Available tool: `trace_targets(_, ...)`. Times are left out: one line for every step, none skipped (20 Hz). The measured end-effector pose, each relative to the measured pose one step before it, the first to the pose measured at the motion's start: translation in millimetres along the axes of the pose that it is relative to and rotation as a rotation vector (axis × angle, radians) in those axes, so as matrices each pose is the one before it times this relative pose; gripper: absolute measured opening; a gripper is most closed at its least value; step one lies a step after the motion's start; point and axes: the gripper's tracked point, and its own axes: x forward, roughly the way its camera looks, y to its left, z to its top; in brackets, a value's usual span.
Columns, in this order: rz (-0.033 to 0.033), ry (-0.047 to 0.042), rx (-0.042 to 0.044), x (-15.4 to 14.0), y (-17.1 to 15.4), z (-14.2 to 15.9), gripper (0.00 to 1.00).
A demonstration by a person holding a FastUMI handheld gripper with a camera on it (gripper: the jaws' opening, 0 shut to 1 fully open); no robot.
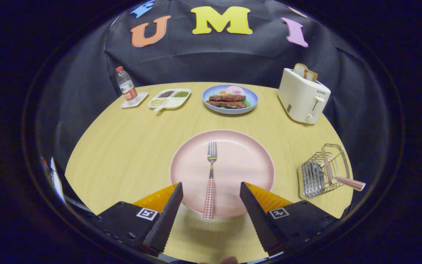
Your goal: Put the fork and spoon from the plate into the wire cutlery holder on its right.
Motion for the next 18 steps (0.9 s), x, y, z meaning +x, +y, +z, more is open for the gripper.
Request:
trace_targets(-0.00694,0.00783,0.00206,5.75,0.46,-0.56,0.94)
trace_targets(-0.00407,0.0084,0.00443,5.58,0.52,-1.29,0.94)
trace_targets(-0.00608,0.00819,0.00311,4.32,0.18,-1.63,0.94)
trace_targets(-0.00924,0.00393,0.00266,3.66,-0.54,-1.42,0.91)
trace_targets(-0.00542,0.00639,-0.0004,3.48,-0.37,-1.53,0.88)
trace_targets(-0.00682,0.00622,-0.00327,3.52,-0.64,-2.51,0.83)
trace_targets(-0.00578,0.00611,-0.00102,3.62,-1.18,-2.72,0.81)
trace_targets(-0.0011,0.01036,-0.00098,0.01,0.27,-3.01,0.71)
trace_targets(-0.00284,0.00869,0.00098,-0.2,-2.17,-3.58,0.61)
trace_targets(0.00089,0.00726,0.00565,2.95,0.01,-1.32,0.52)
trace_targets(-0.00286,0.01195,0.00653,1.52,-1.25,-2.34,0.47)
trace_targets(-0.00192,0.00958,0.01039,1.43,-1.03,-1.99,0.37)
trace_targets(-0.0064,0.00708,0.00869,2.81,-1.27,-1.65,0.31)
trace_targets(-0.00209,0.01162,0.00675,0.44,0.14,-2.4,0.15)
trace_targets(0.0051,0.01079,0.00607,-1.78,0.15,-0.27,0.13)
trace_targets(-0.00043,0.01013,-0.00057,0.4,-0.94,-0.8,0.13)
trace_targets(-0.00774,0.00104,-0.0028,0.11,-3.18,1.44,0.09)
trace_targets(0.00878,0.00734,-0.00245,-3.11,0.12,-0.07,0.04)
